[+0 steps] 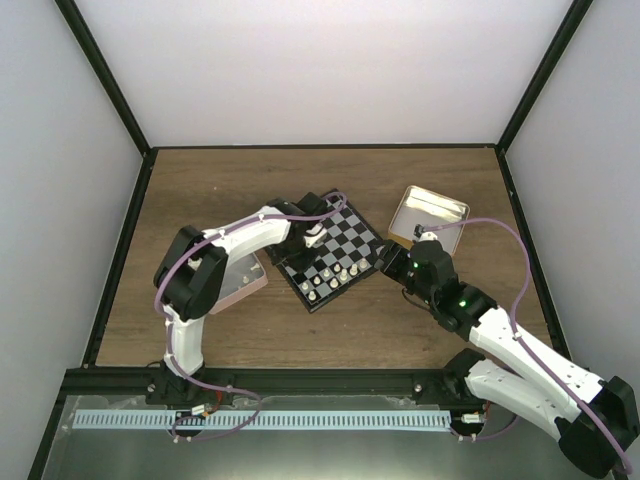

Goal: Set up the chess pieces on the board
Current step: Pick up the chess piece from the chessboard, then place the chess piece on the chessboard.

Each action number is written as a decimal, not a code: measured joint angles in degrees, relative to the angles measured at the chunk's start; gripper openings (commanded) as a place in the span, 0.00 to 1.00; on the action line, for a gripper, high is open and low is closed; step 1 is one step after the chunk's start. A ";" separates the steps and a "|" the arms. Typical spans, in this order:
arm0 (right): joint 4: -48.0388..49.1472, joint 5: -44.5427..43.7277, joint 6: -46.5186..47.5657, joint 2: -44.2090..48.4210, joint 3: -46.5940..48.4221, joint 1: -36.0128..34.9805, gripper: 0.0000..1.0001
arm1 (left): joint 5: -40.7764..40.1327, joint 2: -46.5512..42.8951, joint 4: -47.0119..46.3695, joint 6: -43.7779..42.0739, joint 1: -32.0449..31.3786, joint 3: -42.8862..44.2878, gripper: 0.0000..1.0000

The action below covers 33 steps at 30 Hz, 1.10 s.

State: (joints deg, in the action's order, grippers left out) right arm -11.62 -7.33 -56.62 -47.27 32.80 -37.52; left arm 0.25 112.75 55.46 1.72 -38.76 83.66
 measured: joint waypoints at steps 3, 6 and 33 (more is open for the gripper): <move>0.00 0.00 0.00 0.00 0.00 0.00 0.67 | -0.02 -0.02 -0.17 0.15 0.00 0.00 0.11; 0.00 0.00 0.00 0.00 0.00 0.00 0.67 | -0.02 -0.02 -0.35 0.17 0.00 0.00 0.04; -4.74 -6.43 0.07 6.91 0.00 0.00 0.67 | 1.14 15.47 3.26 1.09 -7.17 26.08 0.04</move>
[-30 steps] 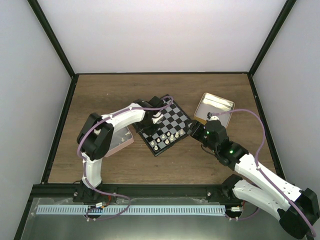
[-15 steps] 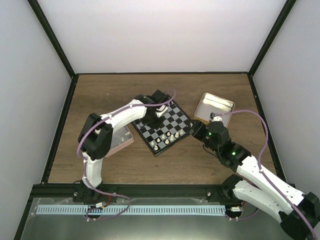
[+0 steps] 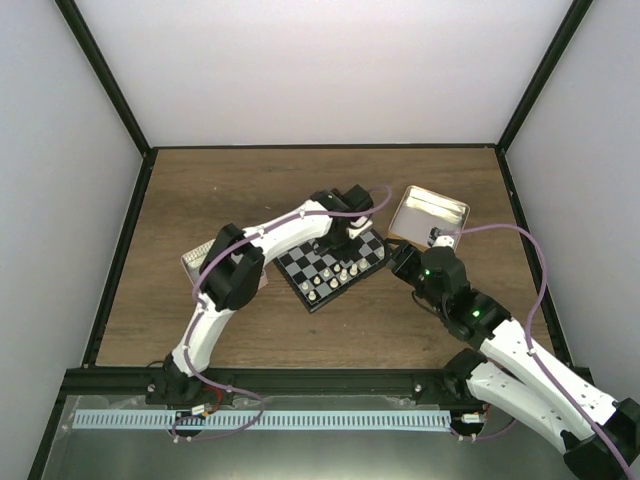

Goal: Set up the chess pieces on the board
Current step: Place the chess piece on the chessboard.

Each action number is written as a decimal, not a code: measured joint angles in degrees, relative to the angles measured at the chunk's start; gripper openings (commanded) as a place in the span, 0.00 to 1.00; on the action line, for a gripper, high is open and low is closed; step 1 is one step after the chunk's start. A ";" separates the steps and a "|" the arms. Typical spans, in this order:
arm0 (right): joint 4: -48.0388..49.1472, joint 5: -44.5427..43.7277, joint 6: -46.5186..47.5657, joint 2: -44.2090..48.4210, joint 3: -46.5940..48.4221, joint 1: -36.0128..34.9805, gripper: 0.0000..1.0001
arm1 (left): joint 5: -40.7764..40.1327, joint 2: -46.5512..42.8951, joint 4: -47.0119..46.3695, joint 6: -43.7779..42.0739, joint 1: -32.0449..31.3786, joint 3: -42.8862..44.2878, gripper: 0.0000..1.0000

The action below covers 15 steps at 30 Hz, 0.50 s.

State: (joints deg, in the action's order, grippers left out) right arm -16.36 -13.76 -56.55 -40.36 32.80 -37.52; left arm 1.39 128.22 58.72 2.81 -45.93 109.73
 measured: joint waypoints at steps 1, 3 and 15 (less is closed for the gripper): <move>-0.13 0.00 0.00 0.00 -0.02 0.00 0.67 | 0.09 0.35 0.50 0.00 -0.35 0.02 0.04; -0.24 0.00 0.00 0.00 -0.09 0.00 0.67 | 0.35 0.76 1.14 -0.02 -0.92 0.11 0.04; -0.59 0.00 -0.02 0.09 -0.31 0.00 0.67 | 1.44 1.05 1.68 -0.04 -1.49 0.76 0.06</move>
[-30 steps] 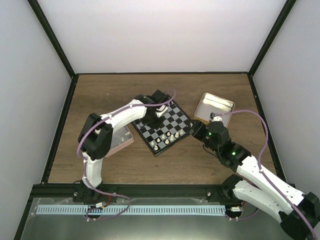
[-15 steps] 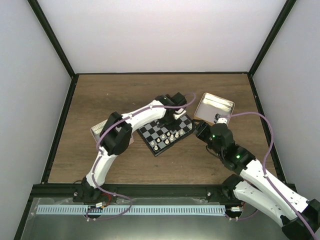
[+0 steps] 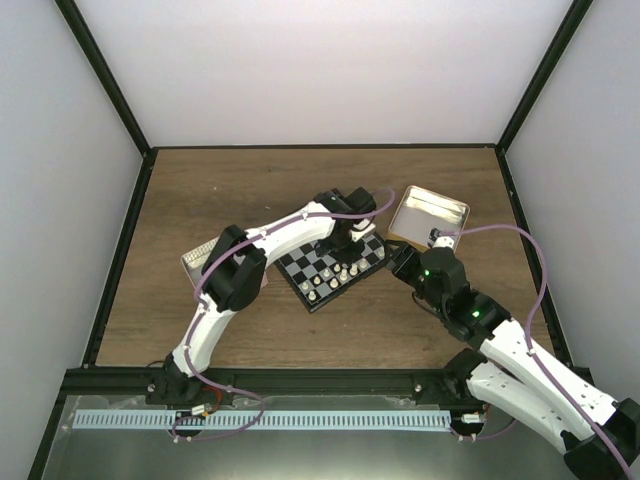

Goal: Set up the chess pieces on the board
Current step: Place the chess piece on the chessboard, then pick up the chess piece from the storage box.

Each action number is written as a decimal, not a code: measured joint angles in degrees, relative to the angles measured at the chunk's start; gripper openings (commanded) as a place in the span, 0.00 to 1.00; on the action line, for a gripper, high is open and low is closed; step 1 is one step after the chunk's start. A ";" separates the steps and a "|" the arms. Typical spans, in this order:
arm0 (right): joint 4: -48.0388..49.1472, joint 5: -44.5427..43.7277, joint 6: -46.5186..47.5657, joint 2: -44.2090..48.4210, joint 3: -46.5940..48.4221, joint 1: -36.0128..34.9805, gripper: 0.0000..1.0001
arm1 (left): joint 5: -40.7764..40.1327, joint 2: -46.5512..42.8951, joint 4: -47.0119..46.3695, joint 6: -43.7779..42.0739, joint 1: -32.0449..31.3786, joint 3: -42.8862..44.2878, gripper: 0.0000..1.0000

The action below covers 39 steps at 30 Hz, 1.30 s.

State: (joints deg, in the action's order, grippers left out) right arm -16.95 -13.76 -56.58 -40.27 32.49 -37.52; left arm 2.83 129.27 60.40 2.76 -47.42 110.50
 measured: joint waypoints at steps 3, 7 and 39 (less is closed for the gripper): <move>-0.11 0.02 0.00 0.00 -0.02 0.00 0.67 | 0.26 0.17 0.02 -0.04 -0.02 0.00 0.07; -0.17 0.02 0.00 -0.02 -0.02 0.00 0.67 | 0.24 0.66 -0.04 -0.07 -0.11 0.00 0.14; 0.61 1.33 -0.02 -1.77 -0.55 0.00 0.67 | -12.44 -37.03 -11.69 4.57 19.30 -38.88 0.38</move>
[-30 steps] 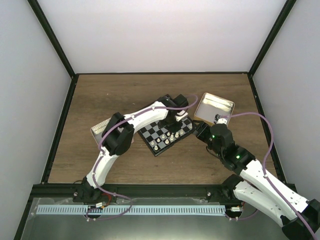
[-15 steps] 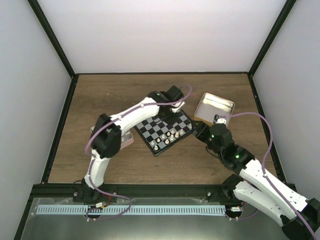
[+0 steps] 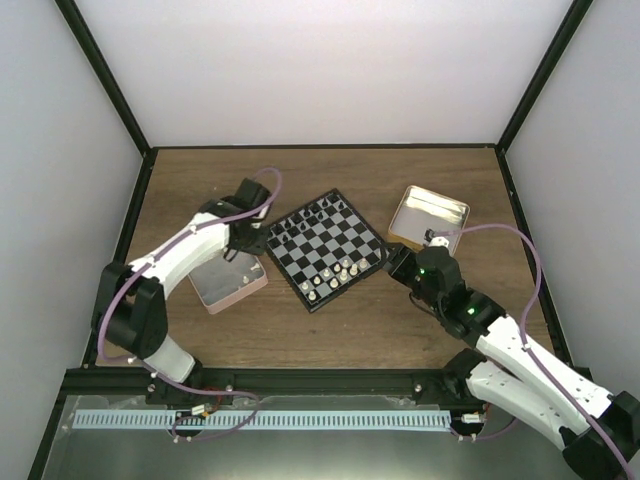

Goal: Set up the chess pieces on the board
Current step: Pick up the chess piece from the storage box.

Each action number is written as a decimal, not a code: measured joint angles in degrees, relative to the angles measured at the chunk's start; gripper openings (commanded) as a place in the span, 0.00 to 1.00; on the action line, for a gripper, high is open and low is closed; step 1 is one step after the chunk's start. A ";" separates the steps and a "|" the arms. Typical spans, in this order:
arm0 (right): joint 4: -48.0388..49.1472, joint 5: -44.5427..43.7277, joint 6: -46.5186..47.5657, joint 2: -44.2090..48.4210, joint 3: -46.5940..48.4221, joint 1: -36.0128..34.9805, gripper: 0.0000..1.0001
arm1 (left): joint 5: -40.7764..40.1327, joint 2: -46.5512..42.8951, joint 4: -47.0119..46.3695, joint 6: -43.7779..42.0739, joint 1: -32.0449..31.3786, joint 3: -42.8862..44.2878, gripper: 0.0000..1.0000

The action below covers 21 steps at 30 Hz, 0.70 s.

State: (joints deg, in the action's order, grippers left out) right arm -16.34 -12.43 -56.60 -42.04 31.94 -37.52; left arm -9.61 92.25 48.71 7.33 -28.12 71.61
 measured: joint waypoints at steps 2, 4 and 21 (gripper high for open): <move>0.15 0.33 0.00 -0.50 0.00 0.00 0.67 | -0.98 -2.25 -0.28 0.20 3.30 -3.74 0.39; 0.20 0.63 0.00 -1.01 0.00 0.00 0.67 | -1.27 -3.74 -1.18 0.57 6.43 -6.60 0.44; 0.72 0.83 0.04 -1.49 0.00 0.00 0.67 | -5.01 7.41 -10.32 1.36 11.54 -7.37 0.48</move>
State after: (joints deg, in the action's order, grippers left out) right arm -15.62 -11.60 -56.55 -43.53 31.94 -37.52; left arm -14.61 99.66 38.39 8.69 -16.58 64.25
